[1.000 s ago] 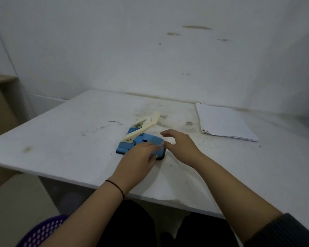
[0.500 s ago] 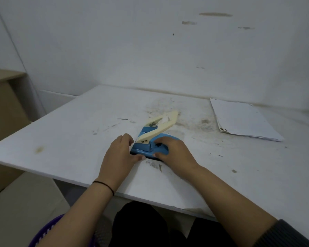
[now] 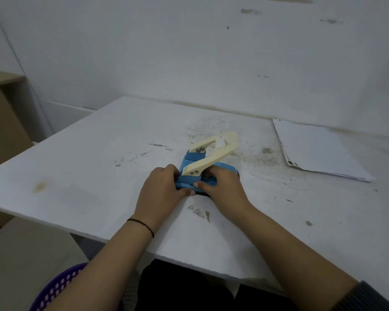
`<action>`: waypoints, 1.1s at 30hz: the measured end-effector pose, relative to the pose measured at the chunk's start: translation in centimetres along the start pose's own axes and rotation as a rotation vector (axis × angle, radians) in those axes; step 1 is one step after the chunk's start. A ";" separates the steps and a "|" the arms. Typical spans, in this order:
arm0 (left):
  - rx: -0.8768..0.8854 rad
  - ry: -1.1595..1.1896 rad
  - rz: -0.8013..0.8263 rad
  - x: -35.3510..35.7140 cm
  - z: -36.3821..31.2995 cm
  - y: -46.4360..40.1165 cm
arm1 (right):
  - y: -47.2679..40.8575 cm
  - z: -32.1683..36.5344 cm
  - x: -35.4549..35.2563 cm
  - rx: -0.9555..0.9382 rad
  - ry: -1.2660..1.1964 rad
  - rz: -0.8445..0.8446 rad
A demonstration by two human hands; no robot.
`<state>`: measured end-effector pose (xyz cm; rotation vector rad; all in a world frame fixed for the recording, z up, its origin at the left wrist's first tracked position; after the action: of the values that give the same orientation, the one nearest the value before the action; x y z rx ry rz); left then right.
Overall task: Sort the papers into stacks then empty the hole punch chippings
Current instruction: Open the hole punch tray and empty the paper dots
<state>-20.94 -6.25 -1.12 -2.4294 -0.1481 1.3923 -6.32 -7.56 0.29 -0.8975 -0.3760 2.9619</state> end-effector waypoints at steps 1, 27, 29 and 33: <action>-0.015 0.006 0.002 0.0 0.1 -0.1 | -0.1 0.0 0.1 0.013 -0.035 0.003; -0.164 0.122 0.003 0.7 0.1 0.0 | -1.9 -0.1 -0.1 0.083 -0.102 0.031; -0.168 0.126 -0.002 0.5 -0.1 0.1 | -1.9 -0.2 -0.1 0.089 -0.118 0.033; -0.175 0.125 0.001 0.3 -0.5 0.2 | -1.9 -0.2 -0.2 0.095 -0.148 0.033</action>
<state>-20.41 -6.45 -1.20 -2.6511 -0.2483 1.2712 -6.11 -5.66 0.67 -0.6845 -0.2241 3.0559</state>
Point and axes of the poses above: each hand's wrist, its own y-axis away from the middle knuckle, its own x-axis out of the palm, z = x × y, the point moved 9 cm from there along -y, towards the middle knuckle, and after that the axes turned 6 degrees about -y, right-handed, at the moved point
